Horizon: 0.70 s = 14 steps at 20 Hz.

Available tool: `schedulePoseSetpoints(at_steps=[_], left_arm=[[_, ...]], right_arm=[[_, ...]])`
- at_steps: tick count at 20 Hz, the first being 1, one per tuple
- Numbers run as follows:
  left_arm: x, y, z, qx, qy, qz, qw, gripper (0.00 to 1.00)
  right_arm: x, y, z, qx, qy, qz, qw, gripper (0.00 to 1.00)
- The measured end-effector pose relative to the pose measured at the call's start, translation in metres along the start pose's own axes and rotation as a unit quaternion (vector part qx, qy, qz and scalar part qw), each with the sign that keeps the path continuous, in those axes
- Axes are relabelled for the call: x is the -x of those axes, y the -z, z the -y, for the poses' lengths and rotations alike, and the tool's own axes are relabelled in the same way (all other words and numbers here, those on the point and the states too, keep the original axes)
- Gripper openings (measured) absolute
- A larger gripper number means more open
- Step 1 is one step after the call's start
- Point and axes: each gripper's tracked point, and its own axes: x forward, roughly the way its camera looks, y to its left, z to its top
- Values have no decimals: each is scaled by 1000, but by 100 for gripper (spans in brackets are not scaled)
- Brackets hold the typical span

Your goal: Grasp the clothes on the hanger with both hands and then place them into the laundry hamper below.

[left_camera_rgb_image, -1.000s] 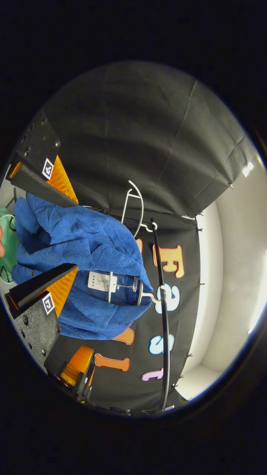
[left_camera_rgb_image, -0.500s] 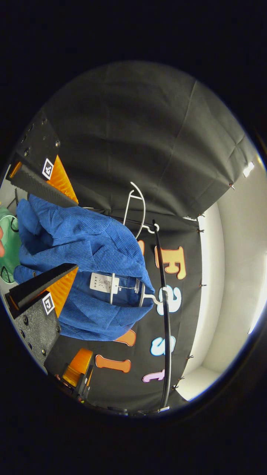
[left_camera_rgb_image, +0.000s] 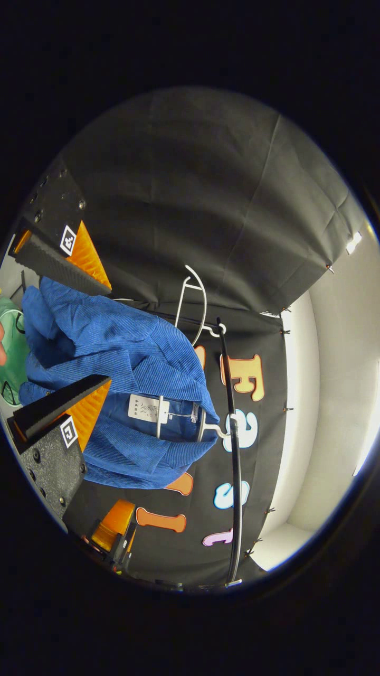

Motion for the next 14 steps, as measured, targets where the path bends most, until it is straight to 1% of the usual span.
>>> schedulePoseSetpoints(at_steps=[1, 2, 3, 4, 5, 6, 7, 8, 9, 11, 12, 13, 14], left_arm=[[1, 1, -1, 1, 0, -1, 1000, 93], [1, 2, -2, 3, 0, -2, 1000, 95], [2, 3, -4, 4, -1, -4, 1000, 95], [2, 4, -5, 3, -3, -6, 1000, 92], [3, 5, -8, 3, -5, -7, 1000, 92], [4, 5, -10, 2, -8, -7, 1000, 92], [7, 4, -13, 2, -11, -6, 1000, 95], [8, 4, -15, 2, -15, -5, 1000, 95], [9, 4, -18, 1, -20, -3, 1000, 95], [14, 4, -27, -5, -32, -2, 999, 95], [16, 4, -32, -9, -39, -2, 999, 95], [18, 5, -37, -13, -46, -1, 999, 95], [19, 5, -41, -14, -53, -2, 999, 92]], right_arm=[[-3, -5, -4, 11, -5, 6, 1000, 97], [-6, -8, -11, 19, -11, 12, 1000, 97], [-10, -12, -18, 24, -17, 15, 999, 97], [-15, -12, -29, 24, -28, 15, 999, 89], [-21, -9, -41, 21, -42, 11, 999, 89], [-27, -6, -52, 19, -52, 7, 998, 97], [-35, -2, -60, 18, -56, 4, 998, 97], [-42, 3, -69, 15, -60, 1, 998, 89], [-51, 10, -77, 12, -64, -4, 998, 89], [-71, 27, -87, 1, -56, -20, 998, 89], [-83, 35, -92, -4, -50, -25, 998, 92], [-94, 43, -96, -5, -47, -30, 998, 99], [-103, 51, -99, -1, -41, -36, 998, 99]])
